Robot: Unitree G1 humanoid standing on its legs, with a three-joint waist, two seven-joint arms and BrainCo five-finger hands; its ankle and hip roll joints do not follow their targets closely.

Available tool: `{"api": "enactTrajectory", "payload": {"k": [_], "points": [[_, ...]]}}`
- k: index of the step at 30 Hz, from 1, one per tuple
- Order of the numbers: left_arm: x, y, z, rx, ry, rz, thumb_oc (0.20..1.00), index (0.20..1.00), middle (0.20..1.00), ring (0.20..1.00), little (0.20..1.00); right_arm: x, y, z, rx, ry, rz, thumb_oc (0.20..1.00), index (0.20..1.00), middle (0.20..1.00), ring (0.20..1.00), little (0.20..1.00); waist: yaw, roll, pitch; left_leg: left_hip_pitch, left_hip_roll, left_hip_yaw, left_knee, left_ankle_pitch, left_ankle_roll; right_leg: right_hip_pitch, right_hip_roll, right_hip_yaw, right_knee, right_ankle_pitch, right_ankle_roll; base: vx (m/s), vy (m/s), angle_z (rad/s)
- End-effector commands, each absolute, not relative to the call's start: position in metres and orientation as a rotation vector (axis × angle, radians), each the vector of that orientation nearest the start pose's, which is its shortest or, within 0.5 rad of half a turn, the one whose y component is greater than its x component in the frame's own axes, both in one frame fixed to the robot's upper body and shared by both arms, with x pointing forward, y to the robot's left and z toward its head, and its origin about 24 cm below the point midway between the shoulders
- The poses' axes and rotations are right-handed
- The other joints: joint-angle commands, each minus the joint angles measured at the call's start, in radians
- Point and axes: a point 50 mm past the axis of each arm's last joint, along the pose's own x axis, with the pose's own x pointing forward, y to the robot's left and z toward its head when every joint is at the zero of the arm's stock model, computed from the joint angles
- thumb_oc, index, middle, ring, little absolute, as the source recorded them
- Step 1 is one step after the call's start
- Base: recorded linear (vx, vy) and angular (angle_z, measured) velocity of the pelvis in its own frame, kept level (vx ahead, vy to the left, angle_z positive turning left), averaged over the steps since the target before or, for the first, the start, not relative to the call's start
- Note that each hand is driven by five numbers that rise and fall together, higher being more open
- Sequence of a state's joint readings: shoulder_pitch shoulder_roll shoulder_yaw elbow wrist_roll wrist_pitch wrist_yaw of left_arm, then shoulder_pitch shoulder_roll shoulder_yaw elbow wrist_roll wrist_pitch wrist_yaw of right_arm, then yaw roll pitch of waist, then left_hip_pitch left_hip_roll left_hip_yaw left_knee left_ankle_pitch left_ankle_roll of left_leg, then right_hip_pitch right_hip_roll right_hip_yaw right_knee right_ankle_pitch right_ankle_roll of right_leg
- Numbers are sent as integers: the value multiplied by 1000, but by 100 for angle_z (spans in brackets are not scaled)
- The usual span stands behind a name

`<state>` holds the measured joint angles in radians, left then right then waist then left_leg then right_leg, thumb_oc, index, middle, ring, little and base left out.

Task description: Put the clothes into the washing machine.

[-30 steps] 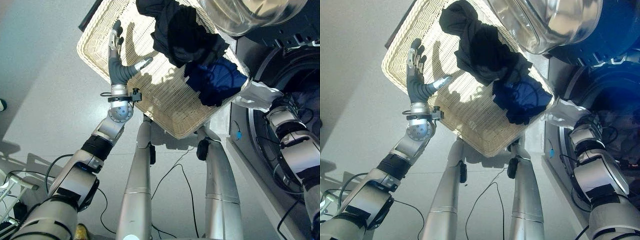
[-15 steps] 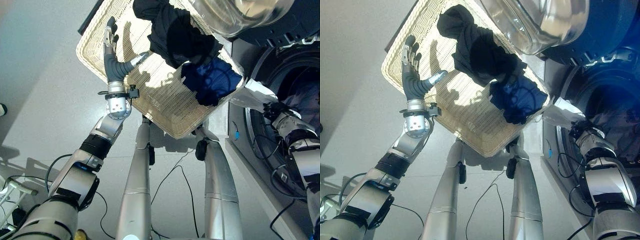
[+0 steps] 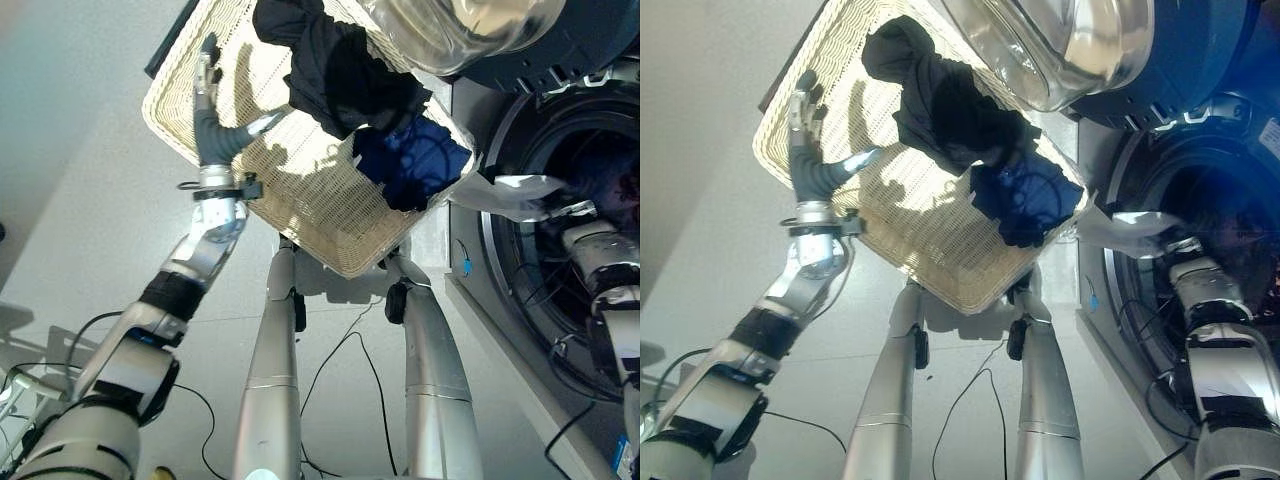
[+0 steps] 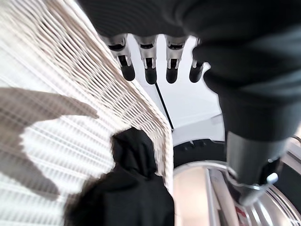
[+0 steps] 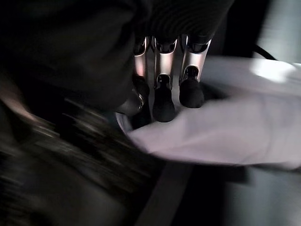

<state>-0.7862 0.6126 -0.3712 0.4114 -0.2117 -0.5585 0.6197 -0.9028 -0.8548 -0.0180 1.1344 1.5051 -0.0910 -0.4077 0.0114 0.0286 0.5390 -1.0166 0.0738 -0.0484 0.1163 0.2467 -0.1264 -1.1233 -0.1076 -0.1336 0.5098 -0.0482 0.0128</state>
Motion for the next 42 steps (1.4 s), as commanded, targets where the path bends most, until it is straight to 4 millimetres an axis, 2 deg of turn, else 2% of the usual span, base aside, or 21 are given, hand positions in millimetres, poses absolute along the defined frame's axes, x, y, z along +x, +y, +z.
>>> {"api": "enactTrajectory", "payload": {"k": [1, 2, 3, 5, 11, 14, 15, 16, 17, 20, 21, 25, 29, 32, 34, 35, 37, 42], "points": [[327, 187, 251, 132, -1037, 234, 1000, 1000, 1000, 1000, 1000, 296, -426, 177, 938, -281, -1208, 200, 200, 200, 200, 200, -41, -35, -19, -32, -67, 80, 101, -121, 8, 50, 38, -5, -320, 282, 140, -12, -32, -3], [326, 192, 251, 139, -1039, 241, 1000, 1000, 1000, 1000, 1000, 286, -434, 194, 921, -340, -1276, 200, 200, 200, 200, 200, -48, -44, -19, -28, -63, 81, 98, -124, 7, 54, 39, -5, -324, 282, 141, -5, -17, -4], [326, 192, 251, 139, -1039, 241, 1000, 1000, 1000, 1000, 1000, 285, -435, 196, 920, -347, -1284, 200, 200, 200, 200, 200, -48, -45, -19, -28, -63, 82, 98, -125, 7, 54, 39, -5, -324, 282, 141, 0, 0, 0], [328, 199, 257, 151, -1038, 245, 1000, 1000, 1000, 1000, 1000, 266, -451, 222, 876, -443, -1415, 200, 200, 200, 200, 200, -50, -61, -19, -22, -58, 78, 92, -127, 5, 62, 40, -10, -329, 280, 144, 0, 0, 0], [333, 207, 265, 168, -1036, 243, 1000, 1000, 1000, 1000, 1000, 245, -464, 245, 836, -527, -1571, 200, 200, 200, 200, 200, -52, -67, -19, -15, -55, 76, 91, -130, 3, 72, 35, -19, -333, 279, 148, 3, -22, -3], [335, 208, 267, 177, -1034, 241, 1000, 1000, 1000, 1000, 1000, 245, -464, 250, 794, -524, -1592, 200, 200, 200, 200, 200, -53, -67, -19, -10, -55, 77, 93, -134, 4, 78, 33, -21, -335, 277, 150, 0, 0, 0], [336, 208, 269, 194, -1035, 238, 1000, 1000, 1000, 1000, 1000, 250, -463, 249, 751, -474, -1551, 200, 200, 200, 200, 200, -53, -66, -19, -8, -54, 79, 95, -135, 3, 80, 30, -23, -334, 276, 151, 0, 0, 0], [338, 206, 271, 222, -1037, 233, 1000, 1000, 1000, 1000, 1000, 254, -461, 249, 711, -441, -1530, 539, 539, 539, 539, 539, -50, -63, -19, -5, -57, 77, 93, -136, 4, 81, 28, -22, -337, 276, 150, 0, 0, 0], [338, 204, 272, 244, -1042, 231, 1000, 1000, 1000, 1000, 1000, 258, -460, 251, 639, -414, -1515, 1000, 1000, 1000, 1000, 1000, -49, -61, -19, -5, -55, 79, 90, -134, 4, 82, 26, -25, -337, 275, 150, 0, 0, 0], [340, 198, 274, 356, -1051, 224, 1000, 1000, 1000, 1000, 1000, 271, -453, 250, 517, -345, -1432, 1000, 1000, 1000, 1000, 1000, -47, -56, -19, -6, -57, 78, 91, -133, 4, 81, 22, -25, -338, 276, 151, 0, 0, 0], [341, 193, 274, 430, -1064, 225, 1000, 1000, 1000, 1000, 1000, 278, -447, 251, 440, -321, -1387, 1000, 1000, 1000, 1000, 1000, -47, -54, -19, -7, -59, 77, 92, -133, 5, 80, 20, -26, -337, 276, 151, 0, 0, 0], [347, 185, 281, 629, -1070, 236, 1000, 1000, 1000, 1000, 1000, 299, -429, 255, 309, -295, -1263, 1000, 1000, 1000, 1000, 1000, -46, -43, -19, -10, -62, 82, 96, -135, 8, 73, 17, -26, -333, 273, 149, -2, 8, 0], [354, 177, 290, 855, -1113, 291, 1000, 1000, 1000, 1000, 1000, 321, -406, 244, 194, -250, -1148, 1000, 1000, 1000, 1000, 1000, -55, -32, -19, -9, -57, 95, 97, -136, 6, 66, 13, -22, -327, 269, 150, -13, 53, 1], [357, 169, 299, 959, -1139, 314, 1000, 1000, 1000, 1000, 1000, 333, -390, 227, 170, -201, -1083, 1000, 1000, 1000, 1000, 1000, -66, -25, -19, -14, -51, 109, 94, -134, 3, 55, 14, -10, -326, 267, 149, -10, 70, 0], [361, 164, 303, 1031, -1154, 323, 1000, 1000, 1000, 1000, 1000, 338, -384, 208, 148, -143, -1040, 1000, 1000, 1000, 1000, 1000, -75, -22, -19, -15, -46, 120, 95, -133, 3, 50, 16, -3, -322, 266, 149, -8, 54, -2], [361, 164, 303, 1031, -1154, 323, 1000, 1000, 1000, 1000, 1000, 338, -384, 208, 148, -143, -1040, 1000, 1000, 1000, 1000, 1000, -75, -22, -19, -15, -46, 120, 95, -133, 3, 50, 16, -3, -322, 266, 149, -12, 46, -2], [365, 154, 307, 1152, -1167, 333, 1000, 1000, 1000, 1000, 1000, 344, -371, 185, 119, -87, -988, 1000, 1000, 1000, 1000, 1000, -90, -22, -19, -20, -42, 134, 93, -132, 3, 41, 20, 8, -323, 268, 149, -11, 41, -3], [374, 149, 309, 1283, -1126, 359, 1000, 1000, 1000, 1000, 1000, 348, -358, 158, 124, -14, -917, 1000, 1000, 1000, 1000, 1000, -112, -26, -19, -24, -32, 152, 96, -132, 0, 31, 28, 24, -322, 271, 149, -4, 34, -2]]}}
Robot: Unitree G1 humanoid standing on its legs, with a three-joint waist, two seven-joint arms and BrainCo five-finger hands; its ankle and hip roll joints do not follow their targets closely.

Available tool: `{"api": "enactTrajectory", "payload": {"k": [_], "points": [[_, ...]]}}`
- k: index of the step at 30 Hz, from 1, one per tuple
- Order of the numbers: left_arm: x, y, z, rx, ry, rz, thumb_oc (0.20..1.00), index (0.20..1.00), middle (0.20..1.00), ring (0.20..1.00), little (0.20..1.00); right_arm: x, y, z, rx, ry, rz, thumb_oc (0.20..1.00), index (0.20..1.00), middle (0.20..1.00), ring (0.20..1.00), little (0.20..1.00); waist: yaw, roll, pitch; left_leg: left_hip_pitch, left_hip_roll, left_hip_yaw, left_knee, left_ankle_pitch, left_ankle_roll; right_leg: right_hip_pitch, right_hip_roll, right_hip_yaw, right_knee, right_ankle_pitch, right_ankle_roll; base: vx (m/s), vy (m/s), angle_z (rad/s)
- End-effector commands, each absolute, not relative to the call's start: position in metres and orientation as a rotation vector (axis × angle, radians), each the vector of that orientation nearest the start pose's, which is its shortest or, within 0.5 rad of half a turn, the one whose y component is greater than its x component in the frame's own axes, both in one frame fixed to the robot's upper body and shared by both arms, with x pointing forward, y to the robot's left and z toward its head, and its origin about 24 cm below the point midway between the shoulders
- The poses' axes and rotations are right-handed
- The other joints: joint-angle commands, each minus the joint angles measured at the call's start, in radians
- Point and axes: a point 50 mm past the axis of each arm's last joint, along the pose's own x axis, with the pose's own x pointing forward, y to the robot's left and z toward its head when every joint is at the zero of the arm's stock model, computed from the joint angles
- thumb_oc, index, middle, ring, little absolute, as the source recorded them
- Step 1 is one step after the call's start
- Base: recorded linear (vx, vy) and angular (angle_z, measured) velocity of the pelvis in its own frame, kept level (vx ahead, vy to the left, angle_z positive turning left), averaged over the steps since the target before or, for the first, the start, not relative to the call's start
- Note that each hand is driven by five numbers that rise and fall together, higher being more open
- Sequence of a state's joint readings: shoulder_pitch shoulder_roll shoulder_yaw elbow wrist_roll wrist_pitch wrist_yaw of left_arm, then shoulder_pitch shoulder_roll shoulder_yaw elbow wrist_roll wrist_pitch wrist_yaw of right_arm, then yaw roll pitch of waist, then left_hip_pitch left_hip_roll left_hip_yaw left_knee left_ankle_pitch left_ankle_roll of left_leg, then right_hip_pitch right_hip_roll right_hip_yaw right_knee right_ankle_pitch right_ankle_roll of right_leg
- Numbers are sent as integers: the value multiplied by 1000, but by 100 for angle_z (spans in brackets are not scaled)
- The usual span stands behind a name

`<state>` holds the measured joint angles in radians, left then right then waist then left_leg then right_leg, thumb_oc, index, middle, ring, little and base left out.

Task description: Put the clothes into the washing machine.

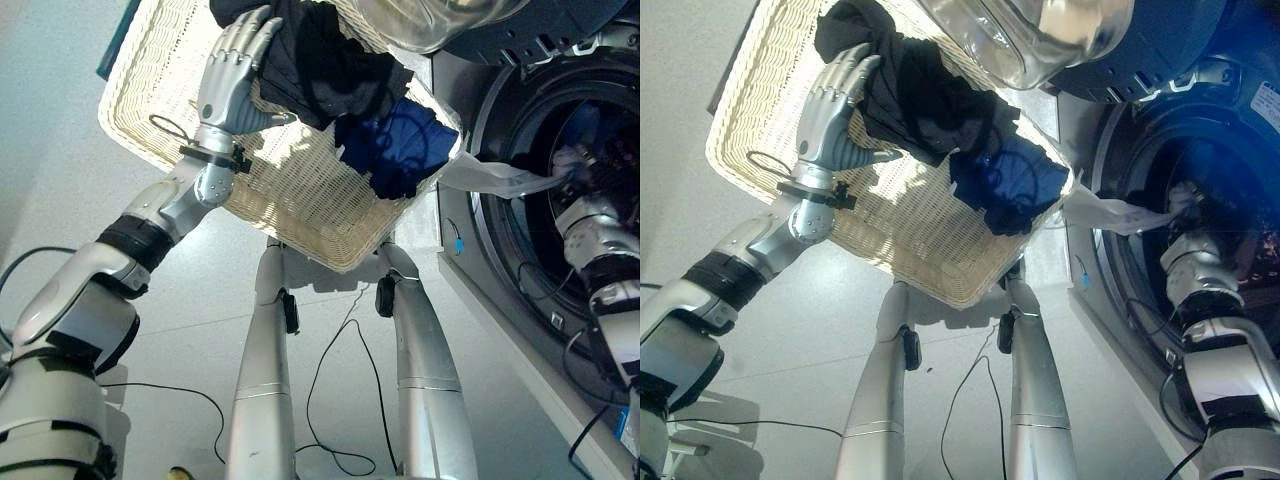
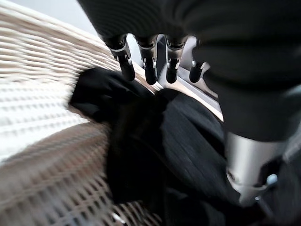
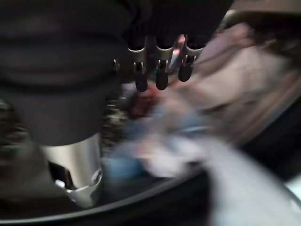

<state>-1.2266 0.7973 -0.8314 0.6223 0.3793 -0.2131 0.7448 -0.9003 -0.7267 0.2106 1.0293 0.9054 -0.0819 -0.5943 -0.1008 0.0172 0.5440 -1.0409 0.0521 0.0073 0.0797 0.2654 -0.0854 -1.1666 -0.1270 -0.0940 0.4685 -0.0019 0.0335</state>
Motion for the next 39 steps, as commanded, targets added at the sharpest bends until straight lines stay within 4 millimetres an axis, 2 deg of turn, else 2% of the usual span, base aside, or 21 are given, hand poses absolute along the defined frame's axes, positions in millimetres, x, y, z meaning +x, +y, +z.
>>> {"api": "enactTrajectory", "payload": {"k": [1, 2, 6, 12, 14, 15, 16, 17, 21, 27, 36, 37, 38, 39], "points": [[375, 149, 309, 1298, -1116, 361, 1000, 1000, 1000, 1000, 1000, 348, -356, 155, 120, -9, -908, 1000, 1000, 1000, 1000, 1000, -2, -15, -24, 0, -9, 99, 132, -150, -41, 73, 48, -13, -281, 226, 128, -2, 66, -6], [380, 148, 311, 1343, -1071, 366, 1000, 1000, 1000, 1000, 1000, 350, -351, 147, 106, 1, -882, 1000, 1000, 1000, 1000, 1000, -12, -16, -24, -4, -4, 107, 134, -148, -43, 65, 52, -4, -281, 227, 128, 2, 49, -7], [389, 152, 310, 1387, -991, 386, 1000, 1000, 1000, 1000, 1000, 351, -347, 140, 113, 1, -851, 1000, 1000, 1000, 1000, 1000, -24, -18, -24, -5, 0, 116, 136, -148, -44, 62, 57, 7, -283, 229, 128, 2, 33, -9], [393, 154, 309, 1407, -938, 395, 1000, 1000, 1000, 1000, 1000, 353, -344, 139, 115, -13, -833, 1000, 1000, 1000, 1000, 1000, -30, -21, -24, -6, 1, 120, 136, -147, -45, 62, 58, 11, -284, 230, 128, 0, 4, -1], [404, 166, 305, 1483, -768, 417, 1000, 1000, 1000, 1000, 1000, 361, -326, 146, 131, -78, -758, 1000, 1000, 1000, 1000, 1000, -46, -33, -24, -8, 5, 127, 134, -145, -48, 58, 63, 17, -286, 231, 129, 0, 0, 0], [408, 172, 304, 1514, -688, 436, 533, 533, 533, 533, 533, 364, -321, 150, 128, -108, -730, 1000, 1000, 1000, 1000, 1000, -51, -38, -24, -9, 7, 128, 133, -143, -51, 57, 63, 19, -287, 231, 129, 0, 0, 0], [408, 173, 304, 1517, -674, 434, 420, 420, 420, 420, 420, 364, -319, 151, 130, -117, -723, 1000, 1000, 1000, 1000, 1000, -52, -40, -24, -9, 7, 128, 133, -143, -51, 57, 63, 20, -287, 231, 129, 0, 0, 0], [410, 176, 302, 1516, -640, 433, 200, 200, 200, 200, 200, 366, -314, 154, 138, -132, -707, 1000, 1000, 1000, 1000, 1000, -55, -42, -24, -10, 8, 128, 132, -143, -52, 56, 64, 20, -288, 231, 129, 0, 0, 0], [413, 188, 297, 1508, -544, 446, 200, 200, 200, 200, 200, 374, -288, 169, 145, -210, -634, 1000, 1000, 1000, 1000, 1000, -63, -53, -24, -10, 11, 132, 128, -140, -59, 55, 67, 22, -291, 230, 127, -1, -2, -1], [414, 195, 290, 1509, -484, 431, 200, 200, 200, 200, 200, 376, -268, 176, 166, -255, -574, 1000, 1000, 1000, 1000, 1000, -69, -56, -24, -9, 14, 135, 122, -135, -65, 56, 70, 29, -295, 227, 124, 0, 0, 0], [415, 199, 282, 1491, -445, 406, 200, 200, 200, 200, 200, 376, -259, 178, 178, -270, -557, 1000, 1000, 1000, 1000, 1000, -68, -58, -24, -3, 15, 135, 121, -134, -67, 63, 71, 30, -295, 225, 123, 0, 0, 0], [415, 202, 277, 1448, -433, 397, 200, 200, 200, 200, 200, 375, -255, 180, 190, -295, -547, 1000, 1000, 1000, 1000, 1000, -67, -58, -24, -5, 16, 135, 121, -132, -68, 62, 70, 30, -295, 225, 122, 2, 0, -4], [411, 204, 271, 1234, -482, 402, 200, 200, 200, 200, 200, 371, -244, 186, 209, -359, -521, 1000, 1000, 1000, 1000, 1000, -63, -58, -24, -6, 15, 131, 120, -131, -68, 63, 72, 32, -291, 220, 122, 2, -1, -6], [410, 204, 271, 1183, -498, 402, 200, 200, 200, 200, 200, 370, -243, 187, 214, -370, -522, 1000, 1000, 1000, 1000, 1000, -61, -58, -24, -6, 15, 130, 119, -131, -68, 62, 73, 32, -291, 219, 121, 2, -2, -3]]}}
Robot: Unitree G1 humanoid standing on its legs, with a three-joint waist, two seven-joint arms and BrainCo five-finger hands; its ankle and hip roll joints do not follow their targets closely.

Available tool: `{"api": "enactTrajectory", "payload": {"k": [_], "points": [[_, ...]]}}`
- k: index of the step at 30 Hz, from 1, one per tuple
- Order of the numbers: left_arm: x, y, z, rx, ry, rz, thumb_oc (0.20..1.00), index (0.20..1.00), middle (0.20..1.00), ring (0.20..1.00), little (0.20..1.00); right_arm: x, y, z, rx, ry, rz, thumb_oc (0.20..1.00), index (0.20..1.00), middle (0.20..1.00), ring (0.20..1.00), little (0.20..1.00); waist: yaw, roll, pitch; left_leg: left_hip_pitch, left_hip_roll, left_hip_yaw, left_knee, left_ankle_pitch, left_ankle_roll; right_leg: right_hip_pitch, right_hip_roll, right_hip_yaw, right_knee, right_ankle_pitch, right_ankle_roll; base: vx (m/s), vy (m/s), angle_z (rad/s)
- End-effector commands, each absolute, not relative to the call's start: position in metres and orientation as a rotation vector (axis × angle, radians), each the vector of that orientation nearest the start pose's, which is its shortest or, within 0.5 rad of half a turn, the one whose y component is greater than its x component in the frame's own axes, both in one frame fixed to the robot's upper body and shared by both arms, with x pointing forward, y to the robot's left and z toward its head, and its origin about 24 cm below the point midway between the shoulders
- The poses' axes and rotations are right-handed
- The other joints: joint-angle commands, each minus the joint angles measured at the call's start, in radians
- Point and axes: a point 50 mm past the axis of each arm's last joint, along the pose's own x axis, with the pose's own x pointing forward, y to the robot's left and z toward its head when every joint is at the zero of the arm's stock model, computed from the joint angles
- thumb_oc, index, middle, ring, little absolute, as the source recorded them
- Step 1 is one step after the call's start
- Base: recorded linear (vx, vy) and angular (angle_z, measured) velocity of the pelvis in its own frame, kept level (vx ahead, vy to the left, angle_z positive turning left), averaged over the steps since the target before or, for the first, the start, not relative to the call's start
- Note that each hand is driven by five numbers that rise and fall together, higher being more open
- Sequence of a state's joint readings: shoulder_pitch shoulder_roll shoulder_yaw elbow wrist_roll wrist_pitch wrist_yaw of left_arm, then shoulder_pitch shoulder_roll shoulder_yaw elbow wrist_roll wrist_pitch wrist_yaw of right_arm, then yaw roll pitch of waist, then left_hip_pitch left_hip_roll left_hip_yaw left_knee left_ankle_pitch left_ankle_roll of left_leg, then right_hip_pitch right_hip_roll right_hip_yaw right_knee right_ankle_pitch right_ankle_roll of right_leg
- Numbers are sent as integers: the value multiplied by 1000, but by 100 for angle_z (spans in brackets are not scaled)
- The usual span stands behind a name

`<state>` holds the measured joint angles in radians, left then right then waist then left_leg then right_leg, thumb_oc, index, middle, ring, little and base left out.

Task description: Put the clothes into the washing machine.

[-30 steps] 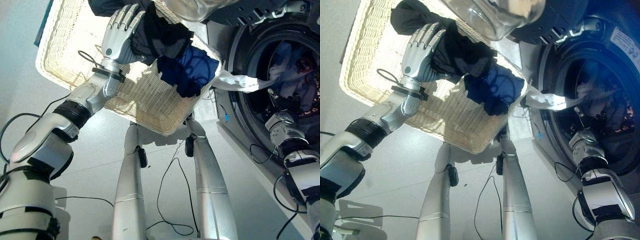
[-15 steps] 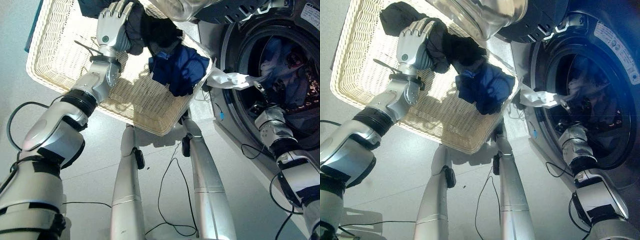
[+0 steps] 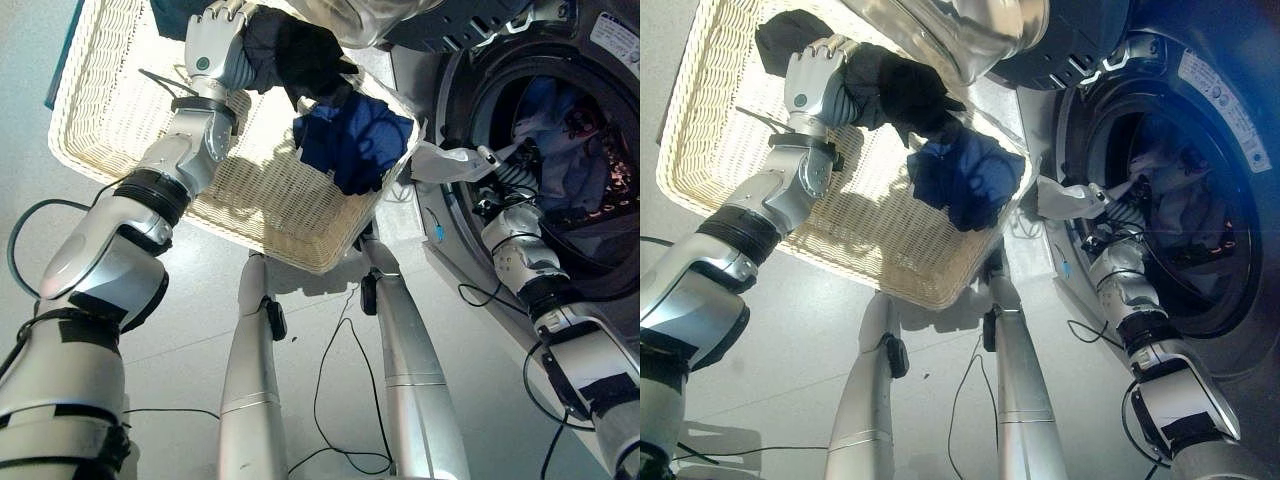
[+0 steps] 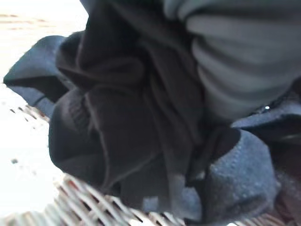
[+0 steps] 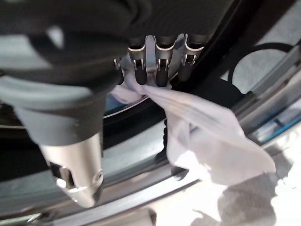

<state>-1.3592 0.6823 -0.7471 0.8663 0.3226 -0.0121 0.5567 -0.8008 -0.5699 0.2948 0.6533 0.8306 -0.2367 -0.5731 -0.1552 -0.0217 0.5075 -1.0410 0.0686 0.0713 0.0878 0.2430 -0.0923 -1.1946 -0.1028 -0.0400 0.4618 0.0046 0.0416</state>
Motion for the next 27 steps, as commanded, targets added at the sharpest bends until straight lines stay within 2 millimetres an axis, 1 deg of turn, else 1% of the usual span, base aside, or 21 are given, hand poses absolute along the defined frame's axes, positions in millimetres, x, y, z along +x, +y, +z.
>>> {"api": "enactTrajectory", "payload": {"k": [1, 2, 3, 4, 5, 6, 7, 8, 9, 10, 11, 13, 16, 18, 20, 21, 24, 26, 27], "points": [[408, 204, 269, 1105, -520, 400, 200, 200, 200, 200, 200, 368, -241, 188, 222, -385, -522, 1000, 1000, 1000, 1000, 1000, -5, -19, 12, -6, -2, 64, 109, -108, -61, 92, 49, -21, -286, 211, 112, 2, -3, -4], [406, 203, 267, 1033, -543, 399, 200, 200, 200, 200, 200, 365, -239, 188, 229, -399, -524, 1000, 1000, 1000, 1000, 1000, -3, -18, 12, -5, -3, 62, 107, -108, -60, 92, 49, -20, -286, 210, 112, -1, -2, -4], [403, 203, 265, 921, -573, 391, 200, 200, 200, 200, 200, 362, -238, 189, 237, -420, -534, 1000, 1000, 1000, 1000, 1000, 1, -16, 12, -5, -5, 60, 106, -109, -58, 94, 50, -19, -287, 208, 111, 0, 0, 0], [402, 203, 264, 910, -575, 390, 200, 200, 200, 200, 200, 361, -237, 189, 238, -422, -535, 1000, 1000, 1000, 1000, 1000, 1, -15, 12, -4, -5, 60, 105, -109, -58, 95, 50, -19, -287, 207, 111, 0, 0, 0], [399, 201, 261, 826, -603, 384, 200, 200, 200, 200, 200, 358, -237, 189, 249, -442, -543, 1000, 1000, 1000, 1000, 1000, 4, -12, 12, -3, -7, 59, 102, -110, -56, 96, 51, -18, -287, 204, 110, 0, 0, 0], [394, 198, 254, 705, -646, 367, 200, 200, 200, 200, 200, 352, -235, 189, 262, -470, -554, 1000, 1000, 1000, 1000, 1000, 10, -7, 12, -3, -11, 55, 102, -112, -54, 98, 51, -17, -288, 201, 109, 0, 0, 0], [393, 198, 253, 698, -645, 364, 200, 200, 200, 200, 200, 352, -235, 188, 262, -473, -555, 1000, 1000, 1000, 1000, 1000, 10, -6, 12, -2, -11, 54, 102, -112, -54, 99, 51, -17, -288, 201, 109, 0, 0, 0], [385, 193, 244, 591, -695, 346, 200, 200, 200, 200, 200, 344, -232, 188, 275, -506, -568, 1000, 1000, 1000, 1000, 1000, 18, -1, 12, -3, -16, 49, 100, -114, -50, 101, 50, -18, -287, 199, 108, 0, 0, 0], [385, 193, 244, 591, -695, 346, 200, 200, 200, 200, 200, 344, -232, 188, 275, -506, -568, 1000, 1000, 1000, 1000, 1000, 18, -1, 12, -3, -16, 49, 100, -114, -50, 101, 50, -18, -287, 199, 108, 0, 0, 0], [376, 188, 233, 494, -738, 315, 200, 200, 200, 200, 200, 335, -229, 187, 275, -538, -599, 1000, 1000, 1000, 1000, 1000, 28, 4, 12, 7, -19, 44, 104, -124, -46, 113, 51, -21, -282, 188, 108, 0, 0, 0], [375, 187, 233, 483, -749, 312, 200, 200, 200, 200, 200, 334, -229, 189, 277, -548, -605, 1000, 1000, 1000, 1000, 1000, 28, 4, 12, -1, -21, 43, 103, -119, -45, 105, 50, -21, -282, 193, 107, 0, 0, 0], [366, 182, 228, 410, -798, 287, 200, 200, 200, 200, 200, 328, -229, 189, 288, -566, -654, 1000, 1000, 1000, 1000, 1000, 36, 7, 12, -1, -26, 37, 106, -122, -43, 108, 48, -24, -278, 190, 107, 0, 0, 0], [351, 177, 222, 304, -855, 247, 200, 200, 200, 200, 200, 320, -233, 186, 306, -570, -713, 1000, 1000, 1000, 1000, 1000, 49, 13, 12, 5, -32, 30, 105, -125, -36, 116, 46, -29, -276, 188, 106, 3, -17, 3], [345, 174, 222, 264, -885, 221, 200, 200, 200, 200, 200, 317, -236, 185, 317, -573, -735, 1000, 1000, 1000, 1000, 1000, 55, 14, 12, 2, -36, 26, 107, -125, -33, 114, 44, -32, -272, 188, 106, 2, -14, 2], [345, 174, 222, 264, -885, 221, 200, 200, 200, 200, 200, 317, -236, 185, 317, -573, -735, 1000, 1000, 1000, 1000, 1000, 55, 14, 12, 2, -36, 26, 107, -125, -33, 114, 44, -32, -272, 188, 106, 1, -20, 2], [335, 171, 226, 200, -927, 168, 200, 200, 200, 200, 200, 314, -241, 186, 324, -576, -779, 1000, 1000, 1000, 1000, 1000, 64, 18, 12, 5, -40, 21, 112, -126, -30, 120, 40, -39, -266, 187, 108, 4, -49, 8], [328, 166, 230, 140, -968, 115, 200, 200, 200, 200, 200, 311, -243, 188, 317, -599, -801, 1000, 1000, 1000, 1000, 1000, 70, 20, 12, 9, -45, 16, 111, -125, -26, 124, 38, -44, -264, 191, 108, 7, -30, 9], [322, 164, 233, 112, -994, 81, 200, 200, 200, 200, 200, 309, -242, 190, 311, -613, -787, 1000, 1000, 1000, 1000, 1000, 71, 20, 12, 10, -47, 14, 112, -125, -23, 125, 38, -45, -264, 192, 108, 4, -9, 3], [317, 161, 236, 90, -1028, 45, 200, 200, 200, 200, 200, 306, -239, 193, 300, -654, -747, 1000, 1000, 1000, 1000, 1000, 72, 21, 12, 10, -49, 14, 111, -123, -21, 126, 37, -47, -265, 195, 108, 0, 0, 0]]}}
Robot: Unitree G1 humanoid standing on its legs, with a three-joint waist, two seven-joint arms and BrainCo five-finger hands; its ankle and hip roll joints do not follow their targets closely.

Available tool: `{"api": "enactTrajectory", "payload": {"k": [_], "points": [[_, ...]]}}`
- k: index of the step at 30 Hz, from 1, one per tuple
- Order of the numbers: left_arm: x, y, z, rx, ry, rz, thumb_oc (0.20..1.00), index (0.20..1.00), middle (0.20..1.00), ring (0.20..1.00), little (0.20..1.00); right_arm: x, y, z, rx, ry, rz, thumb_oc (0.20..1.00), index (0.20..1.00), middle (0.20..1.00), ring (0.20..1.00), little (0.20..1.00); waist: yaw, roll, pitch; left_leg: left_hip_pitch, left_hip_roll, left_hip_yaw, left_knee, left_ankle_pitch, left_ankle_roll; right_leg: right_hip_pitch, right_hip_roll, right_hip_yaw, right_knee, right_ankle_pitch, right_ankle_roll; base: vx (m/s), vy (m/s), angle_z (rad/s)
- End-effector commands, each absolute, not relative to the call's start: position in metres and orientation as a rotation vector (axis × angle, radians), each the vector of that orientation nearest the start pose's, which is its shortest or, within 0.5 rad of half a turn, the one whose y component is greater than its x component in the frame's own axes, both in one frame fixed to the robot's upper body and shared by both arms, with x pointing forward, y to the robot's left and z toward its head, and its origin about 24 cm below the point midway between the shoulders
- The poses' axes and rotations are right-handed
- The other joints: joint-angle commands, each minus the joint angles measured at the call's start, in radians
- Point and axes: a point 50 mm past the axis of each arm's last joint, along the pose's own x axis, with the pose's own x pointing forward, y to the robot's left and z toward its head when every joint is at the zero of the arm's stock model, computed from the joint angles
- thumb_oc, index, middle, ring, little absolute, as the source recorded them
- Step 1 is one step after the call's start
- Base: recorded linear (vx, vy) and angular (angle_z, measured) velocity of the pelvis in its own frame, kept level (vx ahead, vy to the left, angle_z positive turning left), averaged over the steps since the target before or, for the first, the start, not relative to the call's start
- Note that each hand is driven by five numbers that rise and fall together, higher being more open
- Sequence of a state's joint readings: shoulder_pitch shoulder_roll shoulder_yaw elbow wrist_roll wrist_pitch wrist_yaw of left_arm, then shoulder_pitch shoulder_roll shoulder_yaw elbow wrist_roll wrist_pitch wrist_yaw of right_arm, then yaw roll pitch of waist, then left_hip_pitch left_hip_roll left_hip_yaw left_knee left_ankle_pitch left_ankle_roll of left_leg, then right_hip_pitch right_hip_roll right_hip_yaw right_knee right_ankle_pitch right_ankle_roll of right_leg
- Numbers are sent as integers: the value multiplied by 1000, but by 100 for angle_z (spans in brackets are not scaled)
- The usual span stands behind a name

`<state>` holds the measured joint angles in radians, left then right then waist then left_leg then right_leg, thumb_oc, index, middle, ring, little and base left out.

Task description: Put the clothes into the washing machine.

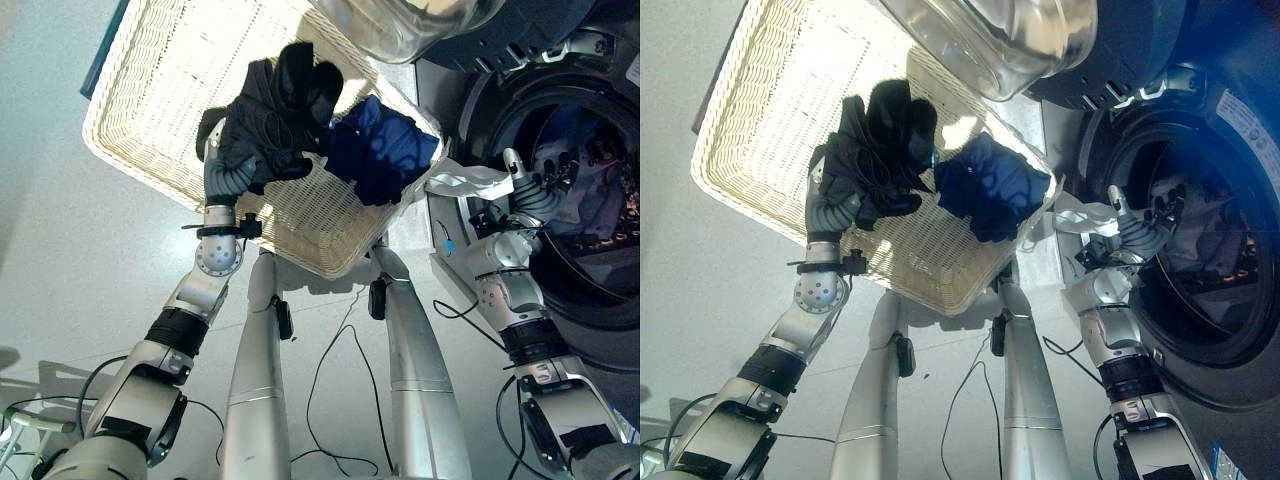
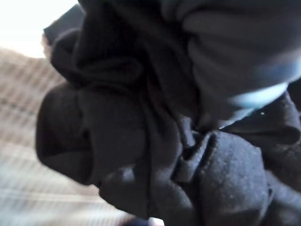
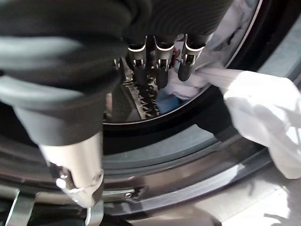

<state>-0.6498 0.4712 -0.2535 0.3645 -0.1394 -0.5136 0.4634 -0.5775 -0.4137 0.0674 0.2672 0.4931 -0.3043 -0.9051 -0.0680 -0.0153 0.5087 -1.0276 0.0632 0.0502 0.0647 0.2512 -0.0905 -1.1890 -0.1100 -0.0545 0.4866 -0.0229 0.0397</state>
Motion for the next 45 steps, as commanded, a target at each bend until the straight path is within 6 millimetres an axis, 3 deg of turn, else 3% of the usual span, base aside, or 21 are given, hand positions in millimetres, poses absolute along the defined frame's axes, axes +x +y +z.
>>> {"api": "enactTrajectory", "payload": {"k": [1, 2, 5, 9, 17, 27, 36, 45], "points": [[317, 161, 236, 90, -1028, 45, 200, 200, 200, 200, 200, 306, -239, 193, 300, -654, -747, 1000, 1000, 1000, 1000, 1000, -16, 15, 11, -3, -44, 35, 134, -131, -22, 120, 44, -32, -289, 223, 110, 0, 0, 0], [313, 158, 238, 77, -1050, 21, 200, 200, 200, 200, 200, 304, -236, 197, 283, -688, -712, 1000, 1000, 1000, 1000, 1000, -16, 15, 11, -3, -45, 35, 134, -131, -21, 120, 43, -32, -289, 223, 110, 0, 0, 0], [290, 144, 247, 20, -1170, -138, 200, 200, 200, 200, 200, 291, -198, 210, 194, -823, -385, 1000, 1000, 1000, 1000, 1000, -17, 18, 11, -3, -53, 34, 139, -127, -15, 119, 42, -31, -285, 225, 109, 2, 1, 3], [280, 137, 252, 11, -1222, -214, 200, 200, 200, 200, 200, 288, -180, 215, 185, -838, -196, 1000, 1000, 1000, 1000, 1000, -16, 20, 11, 0, -55, 34, 139, -125, -14, 118, 40, -32, -282, 226, 109, 1, 2, 2], [263, 127, 256, 64, -1272, -322, 200, 200, 200, 200, 200, 277, -160, 220, 247, -844, 99, 1000, 1000, 1000, 1000, 1000, -13, 19, 11, 6, -55, 35, 136, -117, -13, 124, 35, -41, -279, 226, 110, 0, 0, 0], [266, 117, 257, 291, -1252, -307, 200, 200, 200, 200, 200, 269, -138, 232, 314, -818, 483, 1000, 1000, 1000, 1000, 1000, -12, 12, 11, 3, -50, 35, 137, -106, -17, 124, 33, -47, -282, 232, 112, 0, 0, 0], [269, 95, 262, 421, -1282, -340, 200, 200, 200, 200, 200, 262, -107, 245, 340, -816, 734, 1000, 1000, 1000, 1000, 1000, -7, 10, 11, -9, -50, 30, 148, -100, -19, 115, 29, -52, -275, 232, 114, 0, 0, 0], [262, 71, 263, 412, -1304, -460, 200, 200, 200, 200, 200, 261, -90, 254, 356, -826, 773, 1000, 1000, 1000, 1000, 1000, -2, 11, 11, -20, -56, 25, 158, -102, -18, 107, 29, -57, -270, 233, 115, 0, 0, 0]]}}
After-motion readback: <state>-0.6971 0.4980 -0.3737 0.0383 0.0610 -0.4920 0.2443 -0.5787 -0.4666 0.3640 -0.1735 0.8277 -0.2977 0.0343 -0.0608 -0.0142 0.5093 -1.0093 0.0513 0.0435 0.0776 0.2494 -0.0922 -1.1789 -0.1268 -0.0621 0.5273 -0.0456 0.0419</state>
